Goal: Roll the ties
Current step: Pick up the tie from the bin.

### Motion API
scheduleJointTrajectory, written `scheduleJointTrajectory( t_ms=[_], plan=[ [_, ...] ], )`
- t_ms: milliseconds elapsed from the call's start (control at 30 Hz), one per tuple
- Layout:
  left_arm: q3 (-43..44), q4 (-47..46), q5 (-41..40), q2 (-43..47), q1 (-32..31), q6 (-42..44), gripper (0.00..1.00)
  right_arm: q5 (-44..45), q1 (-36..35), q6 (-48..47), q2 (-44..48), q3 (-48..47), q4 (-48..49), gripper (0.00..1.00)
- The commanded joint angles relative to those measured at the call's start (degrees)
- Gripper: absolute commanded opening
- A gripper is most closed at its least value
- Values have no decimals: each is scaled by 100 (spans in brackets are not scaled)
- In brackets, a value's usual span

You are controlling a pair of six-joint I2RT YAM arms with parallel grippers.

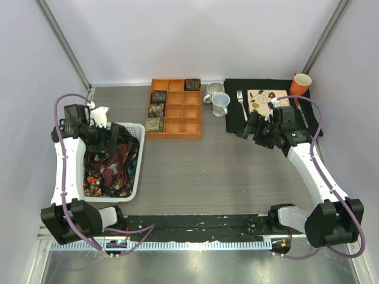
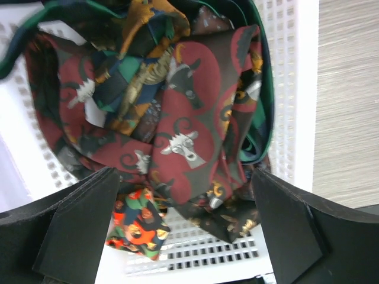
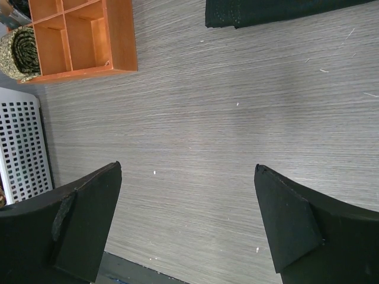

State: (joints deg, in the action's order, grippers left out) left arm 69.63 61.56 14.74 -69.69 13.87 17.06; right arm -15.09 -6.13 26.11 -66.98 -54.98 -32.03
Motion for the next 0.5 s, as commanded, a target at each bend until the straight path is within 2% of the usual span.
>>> scheduleJointTrajectory(
  t_ms=[0, 200, 367, 467],
  plan=[
    [760, -4, -428, -386, -305, 508, 100, -63, 7, 131, 98, -30, 259, 100],
    [1264, -161, -499, -932, -771, 861, 99, -301, 7, 88, -157, -206, 110, 99],
    [1264, -566, -481, -1257, -1237, 983, 100, -301, -2, -360, -412, -556, -83, 99],
    [1334, -278, -367, -1529, -1571, 1421, 100, -319, -2, -501, -623, -733, -189, 100]
  ],
)
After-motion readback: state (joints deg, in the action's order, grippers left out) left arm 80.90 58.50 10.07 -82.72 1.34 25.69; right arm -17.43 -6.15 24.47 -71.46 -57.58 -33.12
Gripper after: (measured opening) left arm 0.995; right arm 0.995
